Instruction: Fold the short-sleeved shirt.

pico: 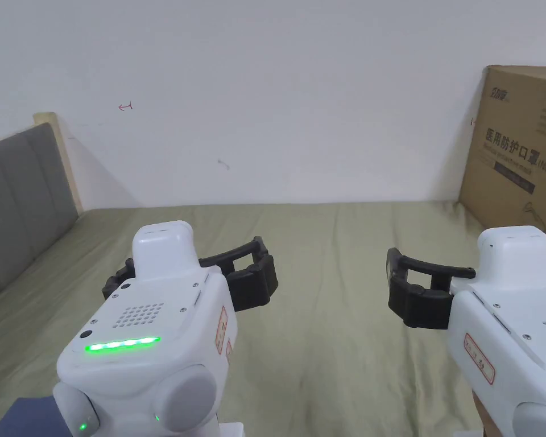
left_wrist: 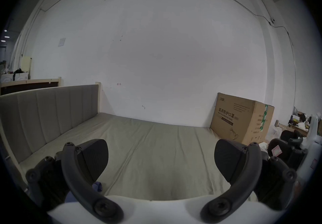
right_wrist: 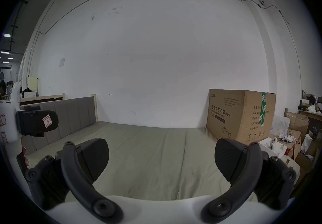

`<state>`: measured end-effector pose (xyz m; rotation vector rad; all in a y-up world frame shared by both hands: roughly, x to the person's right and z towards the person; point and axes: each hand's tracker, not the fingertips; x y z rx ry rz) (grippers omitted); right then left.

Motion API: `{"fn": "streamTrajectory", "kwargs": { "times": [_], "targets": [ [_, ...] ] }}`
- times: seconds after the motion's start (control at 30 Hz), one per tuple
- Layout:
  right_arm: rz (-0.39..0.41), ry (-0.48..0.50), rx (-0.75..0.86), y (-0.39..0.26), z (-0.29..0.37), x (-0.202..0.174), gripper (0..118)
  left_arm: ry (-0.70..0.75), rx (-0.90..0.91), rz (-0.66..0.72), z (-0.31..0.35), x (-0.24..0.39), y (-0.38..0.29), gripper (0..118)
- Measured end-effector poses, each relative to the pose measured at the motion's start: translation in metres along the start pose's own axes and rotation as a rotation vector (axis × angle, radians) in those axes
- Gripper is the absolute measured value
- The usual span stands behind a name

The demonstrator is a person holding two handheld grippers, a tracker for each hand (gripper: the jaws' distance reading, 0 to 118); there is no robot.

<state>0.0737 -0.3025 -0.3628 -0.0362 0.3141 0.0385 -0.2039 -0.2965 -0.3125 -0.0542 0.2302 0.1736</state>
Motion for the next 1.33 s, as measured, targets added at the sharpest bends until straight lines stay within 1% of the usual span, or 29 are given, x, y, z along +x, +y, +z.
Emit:
{"fn": "streamTrajectory", "kwargs": {
  "times": [0.07,0.23,0.5,0.87,1.03,1.17,1.27,1.33],
  "targets": [
    [0.002,0.001,-0.002,0.0006,-0.0006,-0.0001,118,0.048,-0.003,-0.011,-0.0015,0.0005,-0.0002,118],
    [0.004,0.002,0.001,0.0019,-0.0014,0.0001,118,0.022,-0.014,0.014,-0.0022,-0.0043,-0.0012,118],
    [0.006,0.002,0.0,0.0014,-0.0026,-0.0002,118,0.04,-0.019,0.002,-0.0022,-0.0023,-0.0005,118],
    [-0.004,0.0,-0.005,-0.0014,-0.0028,0.0003,118,0.03,-0.025,0.021,-0.0034,-0.0036,-0.0013,118],
    [0.001,-0.005,-0.007,-0.0027,-0.0045,0.0015,118,0.059,-0.011,0.003,-0.0031,-0.0018,-0.0018,118],
    [0.0,-0.006,-0.015,-0.0043,-0.0046,0.0015,118,0.049,-0.02,0.022,-0.0024,-0.0034,-0.0029,118],
    [-0.002,-0.011,-0.015,-0.0032,-0.0033,0.0021,118,0.147,-0.036,-0.013,-0.0046,0.0002,-0.0025,118],
    [-0.006,-0.011,-0.012,-0.0018,-0.0021,0.0033,118,0.143,-0.027,-0.028,-0.006,0.0005,-0.0034,118]
  ]
}}
